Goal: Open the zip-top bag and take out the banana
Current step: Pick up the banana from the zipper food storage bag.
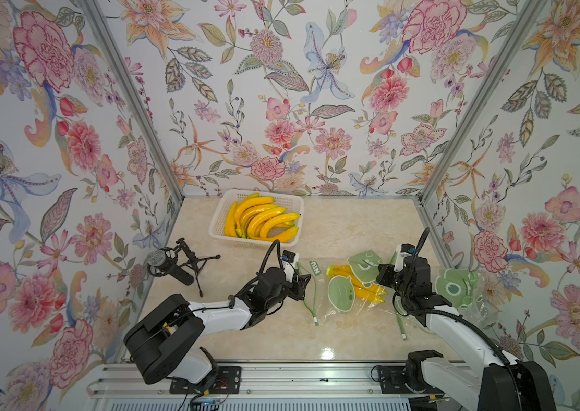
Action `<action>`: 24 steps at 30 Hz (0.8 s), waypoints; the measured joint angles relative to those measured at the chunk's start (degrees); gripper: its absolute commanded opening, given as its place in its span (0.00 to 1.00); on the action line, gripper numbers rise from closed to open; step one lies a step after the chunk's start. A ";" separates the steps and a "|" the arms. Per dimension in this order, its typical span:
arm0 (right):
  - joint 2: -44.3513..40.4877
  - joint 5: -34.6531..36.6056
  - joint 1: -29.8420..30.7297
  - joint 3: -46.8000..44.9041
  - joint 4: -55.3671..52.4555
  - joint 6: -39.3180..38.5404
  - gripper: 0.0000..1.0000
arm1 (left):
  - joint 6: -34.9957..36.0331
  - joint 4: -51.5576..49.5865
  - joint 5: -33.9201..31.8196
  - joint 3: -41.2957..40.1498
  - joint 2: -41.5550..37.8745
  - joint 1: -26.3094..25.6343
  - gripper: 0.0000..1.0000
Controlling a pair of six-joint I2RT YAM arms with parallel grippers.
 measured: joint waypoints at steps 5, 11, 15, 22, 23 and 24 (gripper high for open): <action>-0.02 0.00 0.00 0.00 0.00 -0.02 0.00 | -0.92 3.23 -0.22 -2.34 0.79 -0.24 0.57; 0.00 -0.42 0.09 0.02 0.00 -0.02 0.00 | -1.20 5.42 0.15 -5.81 0.63 -0.52 0.62; 0.00 -0.59 0.11 0.02 0.00 -0.02 0.00 | -1.14 7.93 0.83 -5.92 1.33 -1.62 0.66; 0.70 -2.21 1.38 0.04 0.04 0.00 0.00 | 0.04 10.45 3.28 -2.29 8.76 -2.71 0.74; 0.79 -2.47 1.66 0.04 0.07 0.00 0.00 | 0.33 10.51 3.39 -1.81 9.53 -2.71 0.77; 0.81 -2.58 1.92 0.04 0.07 0.00 0.00 | 0.42 10.69 3.41 -1.31 10.08 -2.71 0.78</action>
